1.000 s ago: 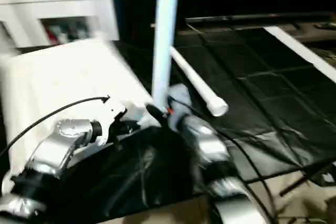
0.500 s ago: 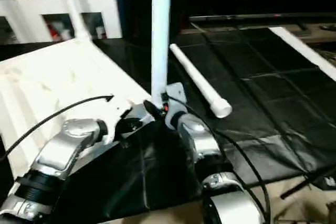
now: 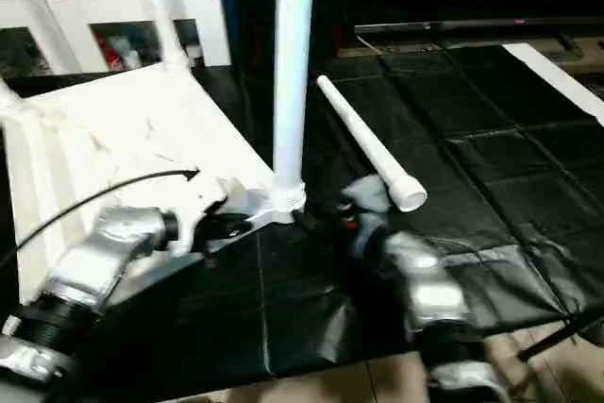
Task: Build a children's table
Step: Rotate leg to tighten
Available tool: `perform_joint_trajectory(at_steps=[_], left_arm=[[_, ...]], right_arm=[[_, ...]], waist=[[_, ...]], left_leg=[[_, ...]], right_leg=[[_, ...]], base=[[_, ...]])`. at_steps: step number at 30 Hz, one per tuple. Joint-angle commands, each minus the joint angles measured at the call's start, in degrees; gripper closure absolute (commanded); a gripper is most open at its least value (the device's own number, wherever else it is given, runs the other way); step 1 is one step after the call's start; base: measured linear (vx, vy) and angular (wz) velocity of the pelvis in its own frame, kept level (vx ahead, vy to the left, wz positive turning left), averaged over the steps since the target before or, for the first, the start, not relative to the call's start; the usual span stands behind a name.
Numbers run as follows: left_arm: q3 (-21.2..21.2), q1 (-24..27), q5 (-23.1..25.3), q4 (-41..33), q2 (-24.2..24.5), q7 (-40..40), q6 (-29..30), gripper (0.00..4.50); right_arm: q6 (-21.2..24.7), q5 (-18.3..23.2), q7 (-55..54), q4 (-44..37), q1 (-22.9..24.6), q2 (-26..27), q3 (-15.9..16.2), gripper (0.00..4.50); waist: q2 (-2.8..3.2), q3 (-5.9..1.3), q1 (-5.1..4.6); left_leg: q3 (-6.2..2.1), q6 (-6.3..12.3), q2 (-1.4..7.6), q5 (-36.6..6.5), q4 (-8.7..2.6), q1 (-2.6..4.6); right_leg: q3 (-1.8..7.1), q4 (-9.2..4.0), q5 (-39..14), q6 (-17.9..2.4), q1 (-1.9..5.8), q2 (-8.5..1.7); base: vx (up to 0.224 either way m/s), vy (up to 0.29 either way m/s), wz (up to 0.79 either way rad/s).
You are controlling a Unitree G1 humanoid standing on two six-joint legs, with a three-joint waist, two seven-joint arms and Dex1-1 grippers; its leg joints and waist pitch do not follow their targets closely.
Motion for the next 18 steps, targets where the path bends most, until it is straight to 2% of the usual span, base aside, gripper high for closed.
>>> perform_joint_trajectory(at_steps=[1, 2, 3, 4, 6, 7, 10, 11, 13, 17, 18], left_arm=[[-2.38, -1.09, 0.28, 0.66, 1.87, -5.81, -3.95, 4.5], [-2.8, -1.18, 0.26, 1.04, 2.51, -7.02, -5.0, 4.5], [-3.6, -1.3, 0.2, 1.53, 3.67, -9.32, -6.44, 4.5], [-4.54, -1.52, 0.06, 2.05, 4.87, -12.41, -7.76, 4.5], [-5.11, -1.64, 0.02, 2.13, 5.5, -14.14, -8.19, 4.5], [-5.78, -1.74, 0.26, 2.14, 6.09, -15.5, -9.01, 4.5], [-7.29, -2.25, 0.79, 2.6, 6.93, -18.22, -10.8, 4.5], [-7.31, -2.25, 0.79, 2.62, 6.94, -18.25, -10.84, 4.5], [-8.53, -2.56, 1.31, 3.06, 7.27, -19.83, -12.55, 4.5], [-9.2, -2.72, 1.09, 3.17, 7.12, -21.22, -13.59, 4.5], [-9.48, -2.87, 0.94, 3.03, 7.1, -22.07, -13.8, 4.5]], right_arm=[[1.37, 0.53, 4.16, -2.55, 0.38, -2.42, 1.13, 0.04], [1.6, 0.49, 5.32, -3.19, 0.38, -3.33, 1.5, 0.04], [1.99, 0.42, 7.11, -4.4, 0.16, -4.75, 2.13, 0.04], [3.41, 0.25, 9.6, -5.84, -0.8, -6.13, 3.47, 0.04], [4.02, -0.32, 11.22, -6.14, -1.49, -6.76, 4.74, 0.04], [4.25, -1.28, 12.67, -5.76, -2.29, -7.09, 6.25, 0.04], [3.2, -4.44, 15.52, -3.91, -4.25, -7.44, 9.99, 0.04], [3.18, -4.48, 15.56, -3.89, -4.27, -7.43, 10.05, 0.04], [3.95, -4.95, 17.65, -3.38, -5.67, -6.43, 12.37, 0.04], [4.68, -4.91, 18.2, -2.75, -6.66, -5.48, 13.22, 0.04], [5.19, -4.64, 18.72, -2.39, -7.11, -5.27, 13.69, 0.2]], waist=[[0.18, -3.91, 0.21], [0.14, -3.89, 0.27], [-0.17, -3.87, 0.45], [-0.25, -3.89, 0.63], [-0.05, -3.88, 0.71], [-0.58, -3.83, 0.68], [-0.34, -3.81, 0.97], [-0.3, -3.78, 1.04], [-0.32, -3.83, 1.7], [-0.43, -3.91, 2.0], [-0.52, -3.9, 2.03]], left_leg=[[-0.54, 5.01, 1.78, -5.92, -3.01, -0.15], [-0.5, 5.08, 1.81, -5.57, -3.0, -0.11], [-0.49, 5.31, 1.77, -5.52, -2.95, -0.08], [-0.44, 5.71, 1.82, -4.94, -2.9, -0.11], [-0.43, 5.5, 1.98, -5.48, -2.93, -0.02], [-0.41, 5.52, 1.97, -5.76, -3.0, -0.08], [-0.37, 4.74, 2.1, -6.61, -3.0, 0.04], [-0.41, 4.54, 2.06, -6.65, -3.0, -0.01], [-0.34, 4.12, 2.2, -6.76, -2.98, 0.19], [-0.33, 3.77, 2.28, -6.66, -2.98, 0.25], [-0.37, 3.65, 2.28, -6.38, -3.04, 0.16]], right_leg=[[3.43, -4.2, -0.51, -12.34, 3.33, -3.62], [3.43, -4.13, 0.1, -12.65, 3.19, -3.64], [3.37, -4.22, 0.16, -12.78, 3.19, -3.62], [3.35, -3.83, 0.94, -13.2, 3.14, -3.58], [3.32, -3.81, 0.36, -13.6, 3.03, -3.76], [3.28, -3.91, -0.13, -13.59, 3.09, -3.71], [3.4, -3.91, -2.02, -13.76, 2.88, -4.02], [3.36, -3.87, -2.34, -13.74, 2.83, -3.94], [3.55, -3.8, -2.1, -13.42, 2.75, -4.06], [3.58, -3.61, -1.7, -13.49, 2.68, -4.13], [3.54, -3.56, -1.6, -13.34, 2.77, -4.13]], base=[[0.0, 0.0, 0.0], [0.0, 0.0, 0.0], [0.0, 0.0, 0.0], [0.0, 0.0, 0.0], [0.0, 0.0, 0.0], [0.0, 0.0, 0.0], [0.0, 0.0, 0.0], [0.0, 0.0, 0.0], [0.0, 0.0, 0.0], [0.0, 0.0, 0.0], [0.0, 0.0, 0.0]])
